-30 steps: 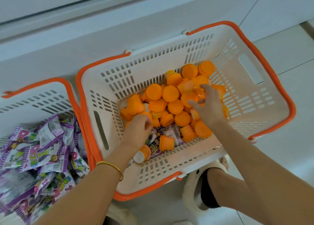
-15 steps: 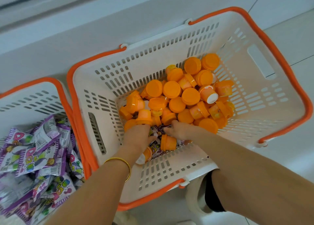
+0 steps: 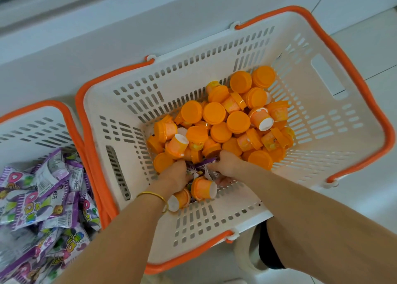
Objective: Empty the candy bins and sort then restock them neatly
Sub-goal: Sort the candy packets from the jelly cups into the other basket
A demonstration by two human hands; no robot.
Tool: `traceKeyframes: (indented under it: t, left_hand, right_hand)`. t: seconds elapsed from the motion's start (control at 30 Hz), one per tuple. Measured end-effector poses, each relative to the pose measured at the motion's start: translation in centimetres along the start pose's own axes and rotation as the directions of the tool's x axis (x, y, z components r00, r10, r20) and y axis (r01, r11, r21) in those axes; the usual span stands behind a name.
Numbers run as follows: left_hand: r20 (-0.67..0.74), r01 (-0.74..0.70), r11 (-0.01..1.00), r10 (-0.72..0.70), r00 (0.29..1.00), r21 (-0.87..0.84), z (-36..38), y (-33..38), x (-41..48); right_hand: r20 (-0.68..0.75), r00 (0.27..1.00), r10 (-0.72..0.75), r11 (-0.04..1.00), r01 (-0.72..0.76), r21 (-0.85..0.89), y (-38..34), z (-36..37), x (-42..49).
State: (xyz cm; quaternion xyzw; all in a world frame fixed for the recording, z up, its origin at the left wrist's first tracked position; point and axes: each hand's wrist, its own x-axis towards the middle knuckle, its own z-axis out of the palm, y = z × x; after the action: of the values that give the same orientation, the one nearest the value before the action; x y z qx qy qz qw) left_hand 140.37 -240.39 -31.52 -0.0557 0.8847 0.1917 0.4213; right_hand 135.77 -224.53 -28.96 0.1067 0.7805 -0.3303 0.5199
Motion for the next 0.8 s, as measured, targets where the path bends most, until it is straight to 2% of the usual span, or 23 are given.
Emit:
traceKeyframes:
  t: [0.07, 0.23, 0.4, 0.5, 0.63, 0.8]
  left_hand:
    - [0.014, -0.007, 1.0, 0.006, 1.0, 0.023, 0.3, -0.1, 0.1]
    - [0.03, -0.067, 0.996, 0.065, 0.997, 0.059, 1.0, -0.7, 0.0]
    - [0.056, -0.083, 0.995, 0.087, 0.995, -0.06, 0.2, -0.4, 0.4]
    - [0.056, -0.053, 0.999, 0.053, 0.997, 0.004, 0.3, -0.5, 0.2]
    - [0.079, -0.065, 0.986, 0.054, 0.995, 0.151, 0.4, -0.2, -0.2]
    - [0.129, -0.058, 0.995, 0.048, 0.991, 0.076, -0.1, -0.1, -0.5]
  right_hand:
    - [-0.008, 0.999, -0.045, 0.994, 0.044, -0.098, 0.1, -0.1, -0.1]
    - [0.023, 0.996, -0.09, 0.981, 0.092, -0.168, 0.2, -1.3, -0.2]
    - [0.016, 0.99, -0.137, 0.981, 0.138, -0.137, 0.0, -3.2, -1.6]
    - [0.008, 0.986, -0.164, 0.981, 0.164, -0.105, -0.1, -4.1, -2.5]
    - [-0.088, 0.978, -0.189, 0.981, 0.184, -0.07, 0.1, -5.7, -3.0]
    - [-0.127, 0.974, -0.188, 0.982, 0.188, -0.014, 0.0, -6.1, -3.6]
